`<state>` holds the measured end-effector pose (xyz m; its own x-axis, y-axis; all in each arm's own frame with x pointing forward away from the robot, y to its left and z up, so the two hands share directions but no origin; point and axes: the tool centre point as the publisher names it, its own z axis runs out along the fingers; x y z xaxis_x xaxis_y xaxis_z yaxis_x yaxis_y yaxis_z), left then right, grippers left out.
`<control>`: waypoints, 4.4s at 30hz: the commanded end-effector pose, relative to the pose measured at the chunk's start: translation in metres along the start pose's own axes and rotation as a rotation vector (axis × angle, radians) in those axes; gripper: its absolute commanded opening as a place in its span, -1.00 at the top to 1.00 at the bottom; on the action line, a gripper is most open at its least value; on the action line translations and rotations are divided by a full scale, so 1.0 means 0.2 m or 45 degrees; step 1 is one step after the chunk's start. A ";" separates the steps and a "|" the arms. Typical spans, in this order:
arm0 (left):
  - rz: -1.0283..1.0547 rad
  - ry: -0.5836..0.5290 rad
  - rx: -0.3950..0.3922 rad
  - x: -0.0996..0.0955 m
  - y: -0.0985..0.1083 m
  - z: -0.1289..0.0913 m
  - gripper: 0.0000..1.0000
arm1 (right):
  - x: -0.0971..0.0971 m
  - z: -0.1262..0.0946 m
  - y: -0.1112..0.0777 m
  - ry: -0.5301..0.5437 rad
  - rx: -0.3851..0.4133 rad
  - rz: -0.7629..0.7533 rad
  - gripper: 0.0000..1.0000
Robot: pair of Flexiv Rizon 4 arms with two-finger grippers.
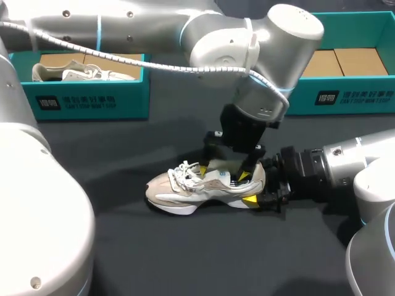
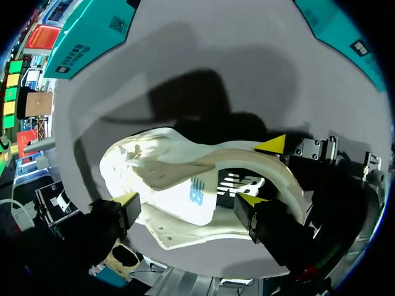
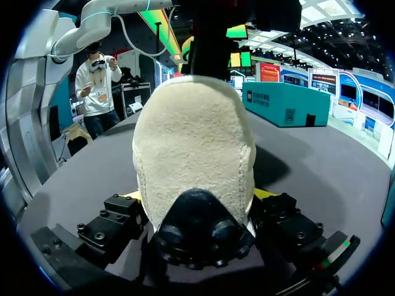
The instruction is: Take the shoe out of the shoebox, open the shoe tongue, remove and reinsert the insole, then place the shoe into the shoebox
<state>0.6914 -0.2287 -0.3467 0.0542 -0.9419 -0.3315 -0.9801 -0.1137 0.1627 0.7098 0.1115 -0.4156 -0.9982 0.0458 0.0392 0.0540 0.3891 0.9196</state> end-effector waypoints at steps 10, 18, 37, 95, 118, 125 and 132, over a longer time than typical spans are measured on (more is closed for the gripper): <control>-0.055 -0.165 -0.100 -0.04 -0.03 0.10 -0.98 | 0.00 0.01 0.00 -0.002 0.003 0.000 1.00; -0.043 -0.194 -0.137 -0.08 -0.04 0.11 -0.75 | 0.00 0.01 0.00 -0.002 0.003 0.000 1.00; -0.019 -0.207 -0.112 -0.13 -0.01 0.03 0.09 | 0.00 0.01 0.00 -0.002 0.003 0.000 1.00; 0.058 0.373 -0.010 -0.64 -0.03 0.13 1.00 | 0.00 0.01 0.00 -0.002 0.003 0.000 1.00; 0.007 0.079 0.045 -0.76 -0.08 0.25 0.27 | 0.00 0.01 0.00 -0.002 0.003 0.000 1.00; -0.004 0.013 0.040 -0.76 -0.11 0.30 0.12 | 0.00 0.01 0.00 -0.002 0.003 0.000 1.00; -0.002 -0.034 0.035 -0.75 -0.12 0.33 0.11 | 0.00 0.01 0.00 -0.002 0.003 0.000 1.00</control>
<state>0.6916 -0.0571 -0.3586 0.0547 -0.9412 -0.3335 -0.9858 -0.1039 0.1316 0.7096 0.1121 -0.4154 -0.9982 0.0465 0.0389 0.0539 0.3891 0.9196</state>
